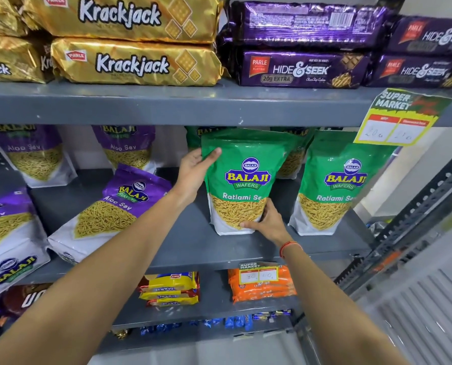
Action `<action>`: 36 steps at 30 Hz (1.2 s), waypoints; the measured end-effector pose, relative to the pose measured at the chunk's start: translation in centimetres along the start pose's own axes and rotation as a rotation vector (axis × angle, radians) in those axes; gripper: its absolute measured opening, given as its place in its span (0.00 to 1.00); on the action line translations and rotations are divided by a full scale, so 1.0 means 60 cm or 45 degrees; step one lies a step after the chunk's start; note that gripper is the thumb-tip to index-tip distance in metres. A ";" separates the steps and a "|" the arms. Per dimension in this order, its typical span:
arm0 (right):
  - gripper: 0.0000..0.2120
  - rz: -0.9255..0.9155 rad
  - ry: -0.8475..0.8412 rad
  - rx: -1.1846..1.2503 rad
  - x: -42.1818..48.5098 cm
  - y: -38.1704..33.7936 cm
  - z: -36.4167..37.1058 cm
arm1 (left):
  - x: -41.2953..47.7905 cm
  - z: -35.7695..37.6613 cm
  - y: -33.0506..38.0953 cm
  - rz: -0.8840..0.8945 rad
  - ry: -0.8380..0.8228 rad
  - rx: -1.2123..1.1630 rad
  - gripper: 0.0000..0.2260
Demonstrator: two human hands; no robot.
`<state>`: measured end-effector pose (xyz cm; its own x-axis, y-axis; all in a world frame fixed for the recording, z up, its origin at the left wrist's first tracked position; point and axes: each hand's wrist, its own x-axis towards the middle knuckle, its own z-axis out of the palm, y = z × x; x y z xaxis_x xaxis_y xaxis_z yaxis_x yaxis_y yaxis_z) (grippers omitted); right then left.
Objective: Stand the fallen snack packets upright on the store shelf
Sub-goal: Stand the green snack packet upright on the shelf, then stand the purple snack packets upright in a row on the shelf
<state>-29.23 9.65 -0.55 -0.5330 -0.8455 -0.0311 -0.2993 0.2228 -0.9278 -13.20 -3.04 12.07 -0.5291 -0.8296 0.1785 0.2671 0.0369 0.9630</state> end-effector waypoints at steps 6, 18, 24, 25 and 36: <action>0.41 -0.066 0.427 0.225 -0.055 0.004 0.040 | -0.010 -0.055 0.002 -0.081 0.040 0.100 0.06; 0.15 -0.075 0.155 0.137 -0.076 -0.108 0.285 | -0.072 -0.399 -0.020 -0.179 0.548 1.229 0.20; 0.22 0.539 -0.390 0.349 -0.064 -0.181 0.404 | -0.097 -0.502 -0.037 -0.765 0.354 1.325 0.20; 0.23 0.587 -0.446 0.384 -0.067 -0.189 0.417 | -0.103 -0.496 -0.033 -0.804 0.292 1.281 0.20; 0.12 0.435 -0.471 0.554 -0.108 -0.179 0.427 | -0.139 -0.484 -0.031 -0.924 0.046 0.575 0.38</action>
<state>-2.29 0.33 0.09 -0.2113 -0.8900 -0.4040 0.2266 0.3574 -0.9060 14.10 -12.38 2.92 -0.4171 -0.7506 -0.5125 -0.4789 -0.2978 0.8258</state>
